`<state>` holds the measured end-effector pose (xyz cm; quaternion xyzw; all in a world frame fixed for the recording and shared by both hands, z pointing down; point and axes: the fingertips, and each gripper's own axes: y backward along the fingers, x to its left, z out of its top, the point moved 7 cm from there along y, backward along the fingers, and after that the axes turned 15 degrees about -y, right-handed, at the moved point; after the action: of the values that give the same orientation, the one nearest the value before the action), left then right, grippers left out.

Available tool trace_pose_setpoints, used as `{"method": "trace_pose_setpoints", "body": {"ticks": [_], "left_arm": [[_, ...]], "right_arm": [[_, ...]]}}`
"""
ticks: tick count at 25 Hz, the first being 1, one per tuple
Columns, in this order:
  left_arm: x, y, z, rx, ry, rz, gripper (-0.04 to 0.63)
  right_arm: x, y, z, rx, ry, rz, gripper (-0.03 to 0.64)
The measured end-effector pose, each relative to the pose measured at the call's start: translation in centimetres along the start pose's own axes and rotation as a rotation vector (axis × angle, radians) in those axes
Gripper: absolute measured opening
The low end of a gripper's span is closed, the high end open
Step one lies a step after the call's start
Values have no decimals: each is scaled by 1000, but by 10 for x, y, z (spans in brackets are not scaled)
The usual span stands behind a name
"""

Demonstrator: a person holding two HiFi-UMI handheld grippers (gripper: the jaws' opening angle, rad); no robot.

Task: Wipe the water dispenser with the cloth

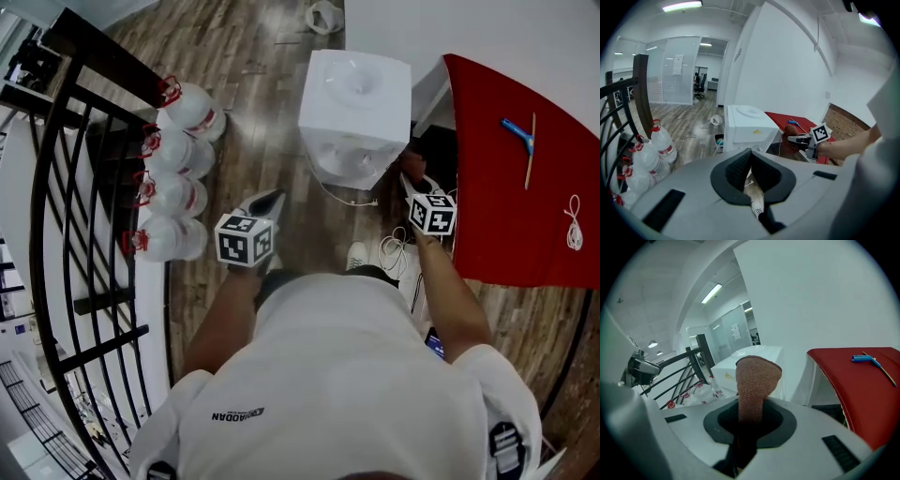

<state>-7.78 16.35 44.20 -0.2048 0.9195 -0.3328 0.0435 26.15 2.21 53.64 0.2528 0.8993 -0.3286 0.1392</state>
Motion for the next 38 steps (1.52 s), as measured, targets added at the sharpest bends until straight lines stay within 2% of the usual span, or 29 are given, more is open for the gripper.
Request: {"method": "trace_pose_setpoints", "body": {"ticks": [4, 8, 13, 20, 26, 32, 38], "left_arm": [[35, 17, -10, -13, -14, -23, -11], [75, 39, -24, -16, -73, -63, -11], [131, 63, -42, -21, -114, -110, -11], [177, 94, -56, -43, -165, -159, -11], [200, 112, -66, -59, -145, -174, -11], [229, 107, -47, -91, -95, -181, -11], [287, 104, -43, -46, -114, -141, -11]], "right_arm": [[57, 9, -5, -18, 12, 34, 54], [127, 6, -23, -38, 6, 67, 54], [208, -4, -45, -82, -53, 55, 54], [294, 5, -61, -123, -77, 47, 54], [329, -10, -63, -121, -85, 50, 54], [344, -43, -44, -132, -83, 89, 54], [364, -111, -29, -116, -116, 133, 54]]}}
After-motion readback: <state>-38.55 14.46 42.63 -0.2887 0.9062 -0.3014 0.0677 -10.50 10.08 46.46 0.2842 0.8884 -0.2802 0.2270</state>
